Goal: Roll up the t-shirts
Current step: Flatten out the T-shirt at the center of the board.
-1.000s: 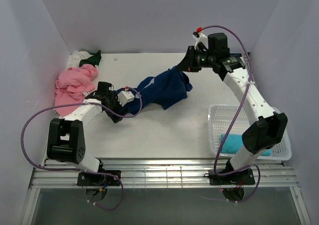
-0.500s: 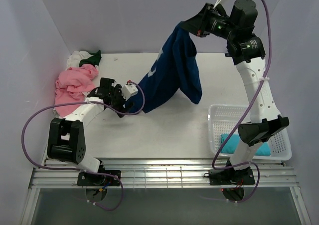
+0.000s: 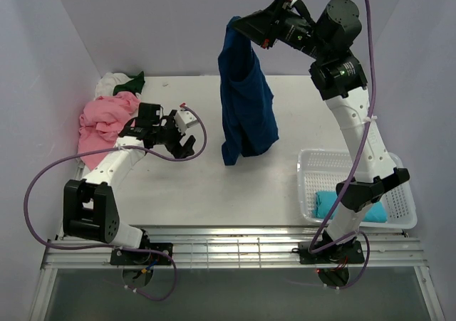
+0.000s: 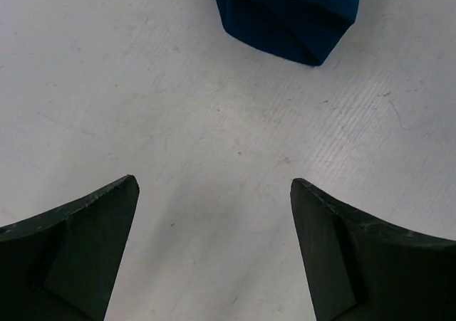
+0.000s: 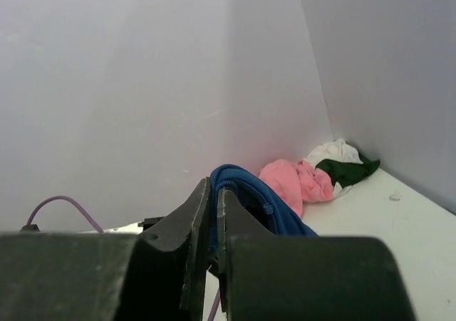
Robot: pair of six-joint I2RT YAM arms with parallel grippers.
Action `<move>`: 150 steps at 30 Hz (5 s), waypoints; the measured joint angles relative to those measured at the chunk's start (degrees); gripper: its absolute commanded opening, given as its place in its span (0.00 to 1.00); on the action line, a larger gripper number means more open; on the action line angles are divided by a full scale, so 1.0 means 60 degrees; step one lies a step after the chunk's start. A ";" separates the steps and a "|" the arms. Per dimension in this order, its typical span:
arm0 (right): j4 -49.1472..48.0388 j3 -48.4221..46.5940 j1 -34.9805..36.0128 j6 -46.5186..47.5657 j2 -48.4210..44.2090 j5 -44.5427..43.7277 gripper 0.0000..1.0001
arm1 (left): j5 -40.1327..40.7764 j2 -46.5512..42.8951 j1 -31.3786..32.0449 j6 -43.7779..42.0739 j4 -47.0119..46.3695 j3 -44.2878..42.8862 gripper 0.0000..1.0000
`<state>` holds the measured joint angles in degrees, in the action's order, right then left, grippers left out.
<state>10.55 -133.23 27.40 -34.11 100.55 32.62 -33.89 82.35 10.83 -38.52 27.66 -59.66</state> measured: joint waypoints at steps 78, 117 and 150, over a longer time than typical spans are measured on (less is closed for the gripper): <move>0.4754 0.4768 -0.1224 0.2783 0.1494 -0.3195 0.08 | 0.1067 0.0663 -0.2095 -0.0849 0.0109 -0.0379 0.02; 0.3738 0.7373 -0.1945 0.3031 0.2291 -0.3235 0.43 | 0.3016 0.1031 -0.2299 0.1494 -0.0375 0.1362 0.69; 0.3439 0.5574 -0.1934 0.3821 0.2208 -0.2954 0.08 | 0.3548 0.1894 -0.1625 0.1636 -0.0845 -0.0259 0.04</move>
<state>31.18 -99.79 15.79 -11.18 113.80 14.90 -12.60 93.71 1.08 -28.71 22.59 -61.21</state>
